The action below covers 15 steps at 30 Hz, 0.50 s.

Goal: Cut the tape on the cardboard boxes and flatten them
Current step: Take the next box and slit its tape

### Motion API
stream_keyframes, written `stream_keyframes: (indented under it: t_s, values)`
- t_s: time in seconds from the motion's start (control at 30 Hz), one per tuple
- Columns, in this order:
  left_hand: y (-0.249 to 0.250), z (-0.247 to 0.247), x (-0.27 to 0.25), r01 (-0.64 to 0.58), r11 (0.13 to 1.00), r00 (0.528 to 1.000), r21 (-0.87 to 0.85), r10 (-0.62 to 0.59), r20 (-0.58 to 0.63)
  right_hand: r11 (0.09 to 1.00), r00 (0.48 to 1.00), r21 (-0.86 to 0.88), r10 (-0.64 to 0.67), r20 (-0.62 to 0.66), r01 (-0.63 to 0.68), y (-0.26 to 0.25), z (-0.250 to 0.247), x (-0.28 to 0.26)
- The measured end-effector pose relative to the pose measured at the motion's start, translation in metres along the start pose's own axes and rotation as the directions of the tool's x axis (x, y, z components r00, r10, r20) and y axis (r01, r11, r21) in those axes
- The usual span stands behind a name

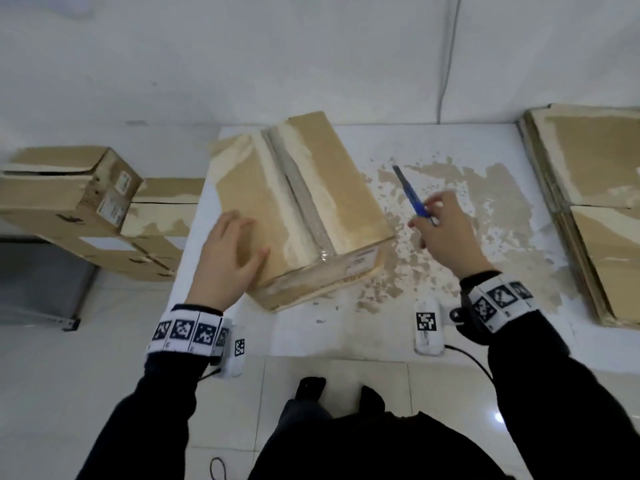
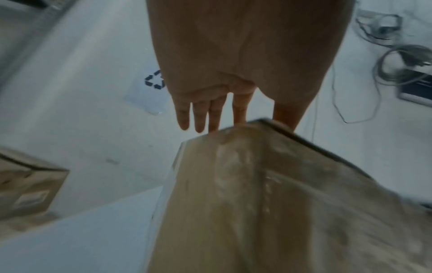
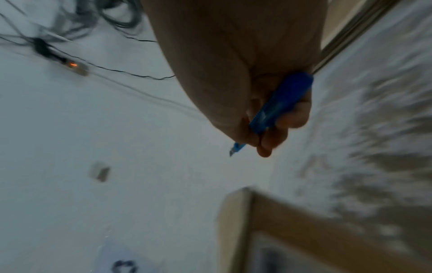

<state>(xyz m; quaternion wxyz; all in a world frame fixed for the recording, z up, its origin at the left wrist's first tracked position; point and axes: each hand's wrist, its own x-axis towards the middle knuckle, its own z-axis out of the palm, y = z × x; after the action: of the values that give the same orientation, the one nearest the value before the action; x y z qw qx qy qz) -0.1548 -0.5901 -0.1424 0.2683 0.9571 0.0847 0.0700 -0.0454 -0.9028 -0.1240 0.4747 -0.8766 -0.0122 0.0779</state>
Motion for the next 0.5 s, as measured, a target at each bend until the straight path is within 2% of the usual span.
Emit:
stream_keyframes:
  t_s: [0.1,0.23,0.37,0.5]
  values:
    - [-0.012,-0.013,0.031,-0.106,0.994,0.992,0.038,0.104,0.066,0.981,0.979,-0.083,-0.165,0.12,0.175,-0.074,0.03,0.024]
    - [-0.022,-0.012,0.067,-0.214,0.968,0.972,0.132,0.198,0.124,0.894,0.934,-0.338,-0.194,0.301,0.295,-0.14,0.09,0.066]
    - [-0.031,0.004,0.083,-0.282,0.933,0.945,0.223,0.231,0.23,0.791,0.931,-0.544,-0.083,0.356,0.279,-0.163,0.135,0.091]
    - [-0.034,0.011,0.082,-0.28,0.935,0.953,0.219,0.243,0.183,0.759,0.949,-0.598,-0.081,0.306,0.257,-0.166,0.156,0.1]
